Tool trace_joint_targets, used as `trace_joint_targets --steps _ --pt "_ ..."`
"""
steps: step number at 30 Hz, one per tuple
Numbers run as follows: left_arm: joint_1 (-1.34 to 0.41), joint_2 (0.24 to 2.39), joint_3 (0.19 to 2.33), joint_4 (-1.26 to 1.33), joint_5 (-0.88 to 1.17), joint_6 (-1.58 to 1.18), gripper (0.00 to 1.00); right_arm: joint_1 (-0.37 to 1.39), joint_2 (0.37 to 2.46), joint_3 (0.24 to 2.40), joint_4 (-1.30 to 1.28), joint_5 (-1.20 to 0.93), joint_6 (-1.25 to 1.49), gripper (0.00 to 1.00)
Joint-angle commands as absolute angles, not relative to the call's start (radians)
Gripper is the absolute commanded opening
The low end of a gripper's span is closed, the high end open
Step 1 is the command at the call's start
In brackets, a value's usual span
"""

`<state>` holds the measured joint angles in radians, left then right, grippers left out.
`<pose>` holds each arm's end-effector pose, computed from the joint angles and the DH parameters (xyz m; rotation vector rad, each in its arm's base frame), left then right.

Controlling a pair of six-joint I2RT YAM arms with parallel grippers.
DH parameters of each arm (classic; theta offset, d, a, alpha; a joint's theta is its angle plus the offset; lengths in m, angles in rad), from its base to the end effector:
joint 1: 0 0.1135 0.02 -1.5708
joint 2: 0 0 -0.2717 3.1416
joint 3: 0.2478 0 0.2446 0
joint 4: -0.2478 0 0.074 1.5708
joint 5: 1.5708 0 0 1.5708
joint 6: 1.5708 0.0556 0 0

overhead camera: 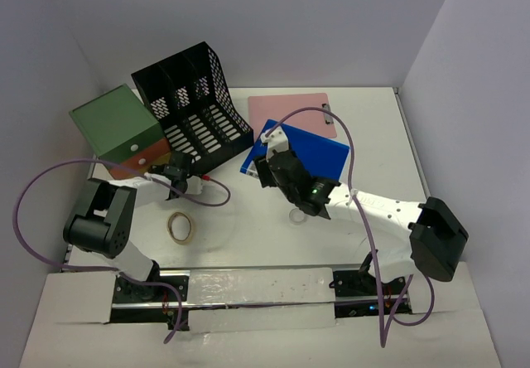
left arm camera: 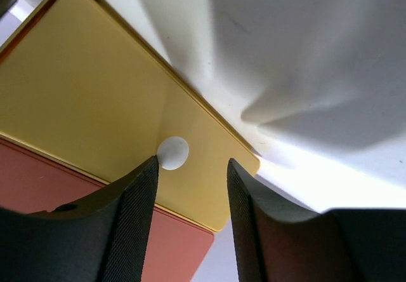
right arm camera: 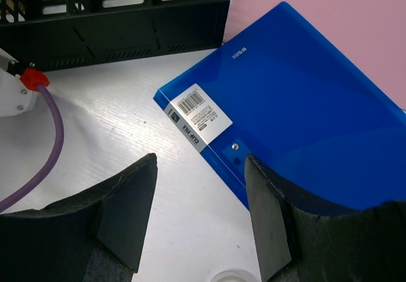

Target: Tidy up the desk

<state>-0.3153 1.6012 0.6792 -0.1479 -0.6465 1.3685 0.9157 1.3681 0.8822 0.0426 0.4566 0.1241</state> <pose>0.2730 -0.0538 0.1285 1.9288 2.0440 1.1710 0.2113 0.2348 0.2688 -0.4879 1.9112 0.2194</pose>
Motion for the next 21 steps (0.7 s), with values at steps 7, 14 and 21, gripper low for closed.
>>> trace_joint_targets --steps 7,14,21 --pt "-0.303 1.617 0.739 -0.48 -0.483 1.073 0.5 0.909 1.297 0.88 0.058 0.504 0.121 0.64" --pt "-0.291 1.602 0.802 -0.604 -0.389 0.972 0.49 0.909 1.27 0.859 0.064 0.519 0.109 0.64" --pt "-0.294 1.583 0.818 -0.7 -0.332 0.911 0.48 0.909 1.241 0.844 0.069 0.53 0.108 0.64"
